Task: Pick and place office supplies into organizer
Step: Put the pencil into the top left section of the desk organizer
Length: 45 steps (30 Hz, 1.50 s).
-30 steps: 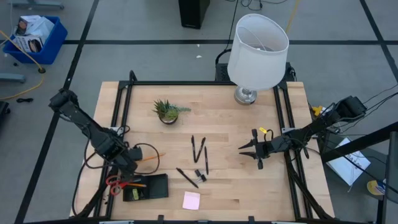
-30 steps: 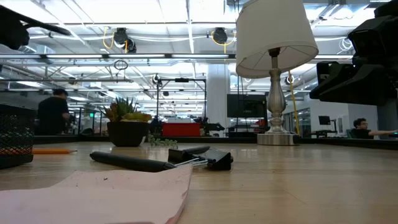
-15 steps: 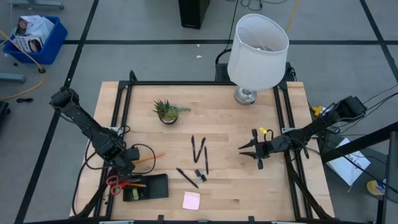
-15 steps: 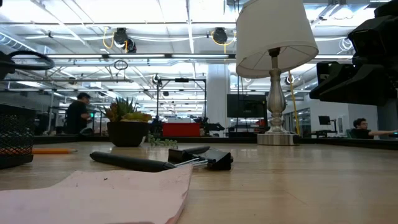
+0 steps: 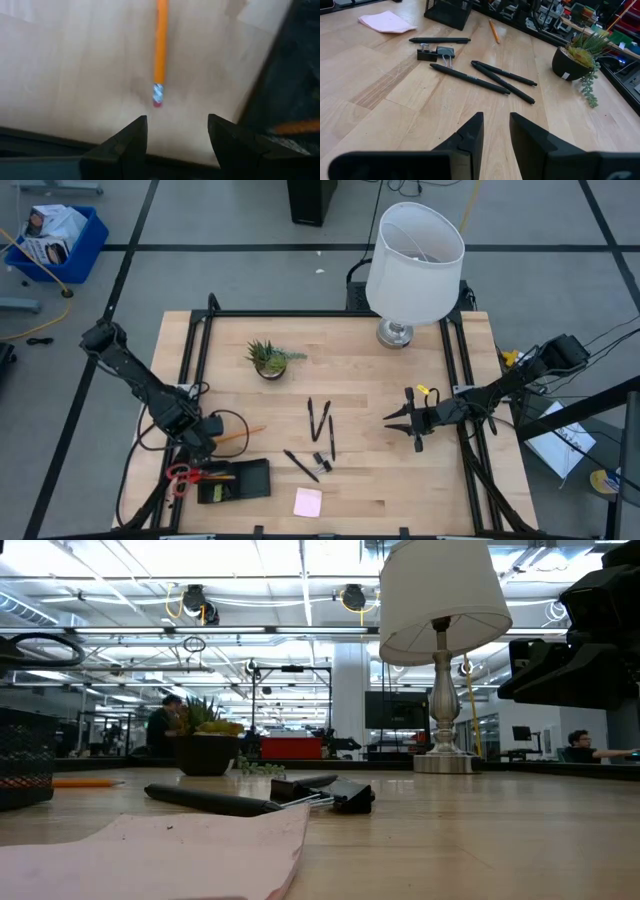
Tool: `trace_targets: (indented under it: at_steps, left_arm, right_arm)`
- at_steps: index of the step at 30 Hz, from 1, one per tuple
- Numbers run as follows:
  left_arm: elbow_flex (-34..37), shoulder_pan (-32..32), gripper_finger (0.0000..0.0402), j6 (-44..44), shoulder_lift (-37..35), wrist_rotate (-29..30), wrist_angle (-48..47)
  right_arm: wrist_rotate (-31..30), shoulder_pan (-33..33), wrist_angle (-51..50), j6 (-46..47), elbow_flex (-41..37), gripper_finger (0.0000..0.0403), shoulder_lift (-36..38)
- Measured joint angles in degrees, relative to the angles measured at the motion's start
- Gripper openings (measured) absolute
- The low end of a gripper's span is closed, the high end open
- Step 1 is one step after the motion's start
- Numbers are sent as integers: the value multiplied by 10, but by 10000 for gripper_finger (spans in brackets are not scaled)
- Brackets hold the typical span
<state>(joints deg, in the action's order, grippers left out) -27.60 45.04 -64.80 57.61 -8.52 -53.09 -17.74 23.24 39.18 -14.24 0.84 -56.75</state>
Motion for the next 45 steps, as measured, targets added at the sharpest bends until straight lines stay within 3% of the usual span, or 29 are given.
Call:
trace_targets:
  at_steps: [4, 11, 19, 28, 37, 45]
  left_arm:
    - [-20, 0, 214, 8, -13, -19, -27]
    - [-46, -22, 214, 46, -21, 39, -51]
    - [-46, -76, 214, 39, -20, 58, -53]
    - [-46, -124, 214, 87, 13, 56, -57]
    - [-46, -129, 214, 120, 52, 59, -37]
    - [-46, -163, 214, 94, 58, 71, -37]
  right_arm:
    - [0, 0, 0, 0, 0, 89, 0]
    - [0, 0, 0, 0, 0, 89, 0]
    - [0, 0, 0, 0, 0, 89, 0]
    - [0, 0, 0, 0, 0, 89, 0]
    - [0, 0, 0, 0, 0, 89, 0]
    - [0, 0, 0, 0, 0, 89, 0]
